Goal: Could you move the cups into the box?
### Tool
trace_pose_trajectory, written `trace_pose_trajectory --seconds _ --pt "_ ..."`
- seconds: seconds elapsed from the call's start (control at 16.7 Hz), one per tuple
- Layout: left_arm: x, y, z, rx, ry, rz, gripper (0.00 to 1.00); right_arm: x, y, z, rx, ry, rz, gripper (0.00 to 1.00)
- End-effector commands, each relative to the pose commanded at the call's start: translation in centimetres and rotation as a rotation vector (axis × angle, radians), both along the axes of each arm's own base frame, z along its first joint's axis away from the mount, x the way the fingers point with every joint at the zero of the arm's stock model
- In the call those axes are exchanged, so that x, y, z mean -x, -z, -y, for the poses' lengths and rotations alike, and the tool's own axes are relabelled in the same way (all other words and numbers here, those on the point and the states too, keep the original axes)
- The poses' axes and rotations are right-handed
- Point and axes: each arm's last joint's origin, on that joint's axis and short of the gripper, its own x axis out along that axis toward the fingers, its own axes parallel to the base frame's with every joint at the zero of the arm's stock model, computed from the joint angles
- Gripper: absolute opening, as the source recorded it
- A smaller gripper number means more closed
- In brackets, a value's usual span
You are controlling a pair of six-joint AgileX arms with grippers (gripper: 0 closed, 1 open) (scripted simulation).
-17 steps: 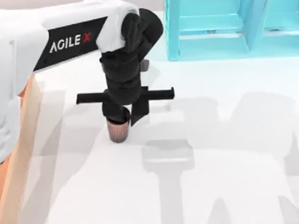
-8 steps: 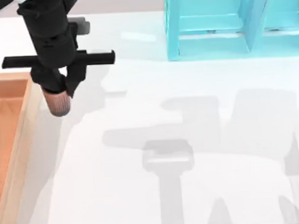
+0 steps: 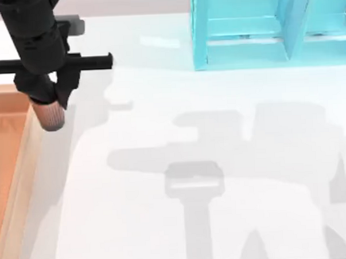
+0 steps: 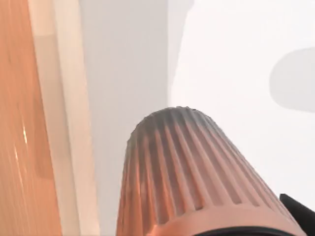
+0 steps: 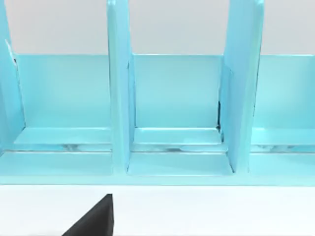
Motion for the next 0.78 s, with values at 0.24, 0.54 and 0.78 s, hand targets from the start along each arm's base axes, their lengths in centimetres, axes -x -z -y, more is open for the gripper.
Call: trace_pose_trajectory --seconds 0.24,0.54,0.78 --pt "0.4 -1.6 -8.7 0.033 -0.004 -0.012 0.0 0.0 0.0 0.0 0.0 0.0 0.0 1.0" --pt "3.7 -3.3 -18.1 0.081 -0.005 -0.013 0.0 0.0 0.0 0.0 0.0 0.0 0.0 1.0" --pt "4.6 -3.7 -19.3 0.091 -0.005 -0.01 0.0 0.0 0.0 0.0 0.0 0.0 0.0 1.0"
